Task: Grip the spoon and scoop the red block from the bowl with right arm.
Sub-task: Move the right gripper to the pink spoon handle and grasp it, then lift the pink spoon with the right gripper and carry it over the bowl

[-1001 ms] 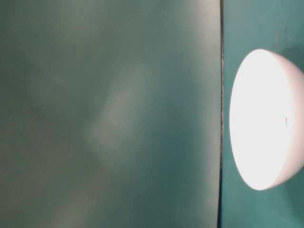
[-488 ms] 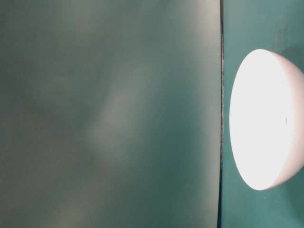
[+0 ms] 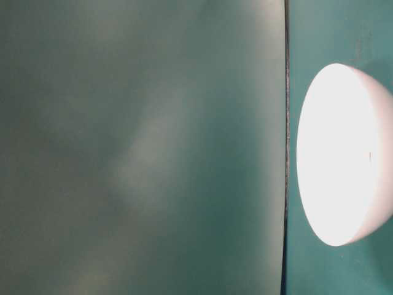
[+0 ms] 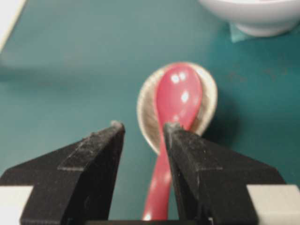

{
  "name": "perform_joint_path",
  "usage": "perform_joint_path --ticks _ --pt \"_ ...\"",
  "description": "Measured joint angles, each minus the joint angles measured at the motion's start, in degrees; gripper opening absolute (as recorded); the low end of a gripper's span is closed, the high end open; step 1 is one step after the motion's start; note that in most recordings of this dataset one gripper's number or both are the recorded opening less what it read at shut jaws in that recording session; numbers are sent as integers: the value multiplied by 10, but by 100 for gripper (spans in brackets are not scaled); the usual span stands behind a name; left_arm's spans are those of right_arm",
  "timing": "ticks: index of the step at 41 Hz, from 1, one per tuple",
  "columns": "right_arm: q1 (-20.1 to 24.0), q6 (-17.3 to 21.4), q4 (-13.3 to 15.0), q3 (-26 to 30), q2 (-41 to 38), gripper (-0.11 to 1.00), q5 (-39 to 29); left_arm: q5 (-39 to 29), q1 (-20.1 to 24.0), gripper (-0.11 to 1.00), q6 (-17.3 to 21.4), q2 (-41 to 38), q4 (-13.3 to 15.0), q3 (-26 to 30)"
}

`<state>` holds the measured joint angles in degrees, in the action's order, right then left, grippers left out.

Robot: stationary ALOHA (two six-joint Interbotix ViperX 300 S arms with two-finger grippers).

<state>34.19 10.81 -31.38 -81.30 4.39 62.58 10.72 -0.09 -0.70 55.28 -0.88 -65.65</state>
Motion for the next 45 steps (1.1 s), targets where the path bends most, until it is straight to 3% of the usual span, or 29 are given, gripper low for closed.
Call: perform_joint_path --ticks 6,12,35,45 --pt "45 1 -67 24 -70 47 29 0 0 0 -1 -1 1 0" --pt "59 1 -98 33 -102 47 33 0 0 0 -1 -2 0 1" --pt "60 -3 -110 30 -137 46 27 -4 0 0 -1 -3 1 0" --pt "60 -6 -110 29 -137 39 26 -12 0 0 0 -3 1 0"
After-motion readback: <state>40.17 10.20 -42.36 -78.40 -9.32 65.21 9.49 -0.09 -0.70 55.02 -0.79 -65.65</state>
